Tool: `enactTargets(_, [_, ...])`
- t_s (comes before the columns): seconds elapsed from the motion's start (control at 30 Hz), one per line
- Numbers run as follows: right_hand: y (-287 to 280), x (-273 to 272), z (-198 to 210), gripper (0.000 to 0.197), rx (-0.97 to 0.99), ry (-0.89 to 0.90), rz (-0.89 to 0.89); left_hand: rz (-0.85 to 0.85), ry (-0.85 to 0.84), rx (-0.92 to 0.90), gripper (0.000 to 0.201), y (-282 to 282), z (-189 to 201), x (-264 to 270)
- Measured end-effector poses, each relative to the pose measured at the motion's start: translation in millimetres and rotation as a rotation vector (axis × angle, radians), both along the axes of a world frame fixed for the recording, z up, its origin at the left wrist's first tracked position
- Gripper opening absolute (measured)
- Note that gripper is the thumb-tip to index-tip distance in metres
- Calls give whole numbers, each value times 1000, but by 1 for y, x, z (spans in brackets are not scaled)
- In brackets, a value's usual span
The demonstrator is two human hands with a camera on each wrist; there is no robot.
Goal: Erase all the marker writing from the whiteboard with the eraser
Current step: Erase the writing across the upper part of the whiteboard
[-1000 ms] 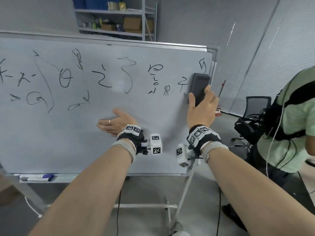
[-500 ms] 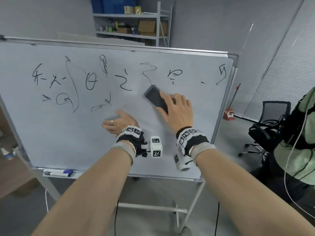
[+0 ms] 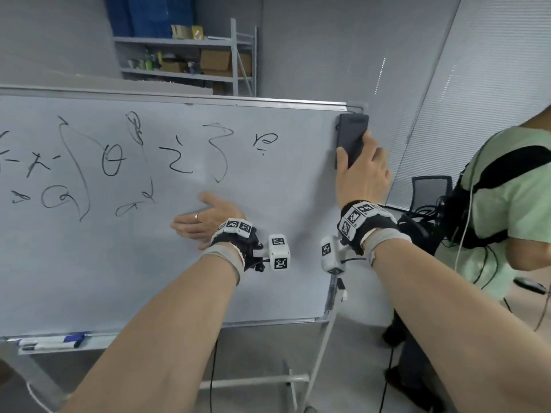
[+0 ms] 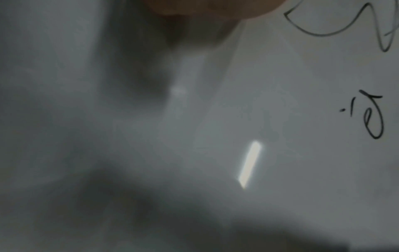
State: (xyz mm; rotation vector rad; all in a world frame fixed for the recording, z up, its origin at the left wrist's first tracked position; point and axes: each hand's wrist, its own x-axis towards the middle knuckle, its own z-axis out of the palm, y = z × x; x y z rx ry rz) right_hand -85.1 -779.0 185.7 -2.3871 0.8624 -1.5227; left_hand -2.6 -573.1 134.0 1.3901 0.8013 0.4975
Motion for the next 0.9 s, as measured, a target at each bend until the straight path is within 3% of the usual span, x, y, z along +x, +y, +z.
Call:
enactTargets(0.2, [14, 20, 6, 59, 35, -114, 105, 41, 7, -3, 77, 11, 1, 9])
enactTargets(0.4, [44, 31, 2, 54, -296, -23, 338, 110, 26, 39, 73, 20, -11, 27])
enactTargets(0.5, [20, 29, 0, 55, -326, -60, 233, 156, 37, 50, 72, 17, -16, 32])
enactTargets(0.6, [-5, 28, -1, 59, -120, -182, 84, 149, 43, 57, 71, 16, -16, 31])
enactTargets(0.67, [1, 34, -1, 59, -55, -206, 77, 145, 35, 48, 70, 19, -14, 28])
enactTargets(0.9, [96, 70, -10, 53, -272, -195, 453, 251, 83, -107, 70, 75, -31, 53])
